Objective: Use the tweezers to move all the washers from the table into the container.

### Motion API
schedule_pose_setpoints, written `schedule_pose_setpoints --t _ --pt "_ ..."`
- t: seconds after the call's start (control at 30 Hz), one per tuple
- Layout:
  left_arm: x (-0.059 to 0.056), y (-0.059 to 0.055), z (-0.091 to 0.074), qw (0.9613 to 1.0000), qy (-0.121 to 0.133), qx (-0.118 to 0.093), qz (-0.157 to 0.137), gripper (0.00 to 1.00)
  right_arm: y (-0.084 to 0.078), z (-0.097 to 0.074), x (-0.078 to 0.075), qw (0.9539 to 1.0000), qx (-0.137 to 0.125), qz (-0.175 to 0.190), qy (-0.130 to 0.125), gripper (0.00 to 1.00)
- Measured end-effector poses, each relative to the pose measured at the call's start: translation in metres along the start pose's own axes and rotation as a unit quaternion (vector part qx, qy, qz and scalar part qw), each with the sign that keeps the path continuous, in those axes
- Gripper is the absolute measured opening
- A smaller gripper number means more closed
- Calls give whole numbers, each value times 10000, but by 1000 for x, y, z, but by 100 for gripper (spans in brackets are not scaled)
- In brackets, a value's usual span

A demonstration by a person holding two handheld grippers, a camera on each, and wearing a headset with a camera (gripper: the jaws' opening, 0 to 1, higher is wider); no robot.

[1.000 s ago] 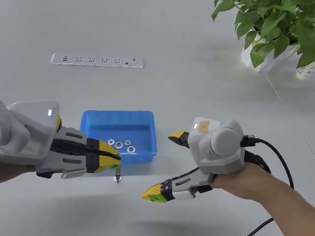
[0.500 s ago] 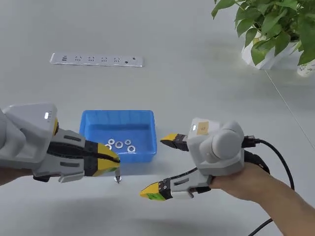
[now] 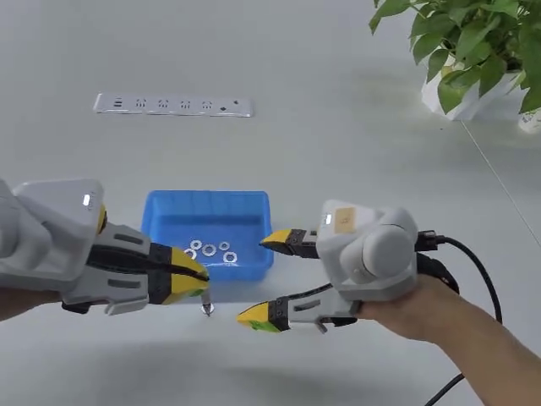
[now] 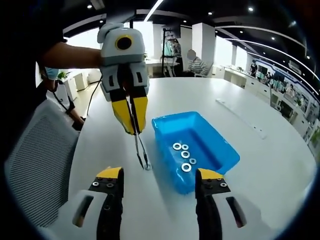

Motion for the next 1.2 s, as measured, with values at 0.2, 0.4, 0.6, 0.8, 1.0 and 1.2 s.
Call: schedule_pose_setpoints --t 0.2,0.4,0.6,0.8,1.0,1.2 --pt "-2 0 0 10000 -26 31 38 5 5 11 7 9989 -14 -371 288 46" --pt "-1 0 -1 10000 -32 41 45 5 12 24 14 9959 -17 -701 573 33" --pt "-1 0 -1 9999 -60 58 60 5 12 37 17 9928 50 -917 765 25" --pt "-2 0 -1 9999 -82 71 75 5 12 47 18 9907 108 -1024 885 18" --pt "-1 0 -1 9999 -85 74 70 5 11 52 19 9894 162 -1082 957 14" --pt "0 0 -2 9999 -83 90 65 5 9 54 18 9896 174 -1061 958 11"
Point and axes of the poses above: the centre of the closed fingertips' face, and the gripper's own axes: z roughly forward along the fingers, x roughly to its left, y roughly out of its top, the point moved 9 cm from there along -z, roughly backward along the fingers, and after that the axes turned 2 degrees about -y, right-handed, at the moved point
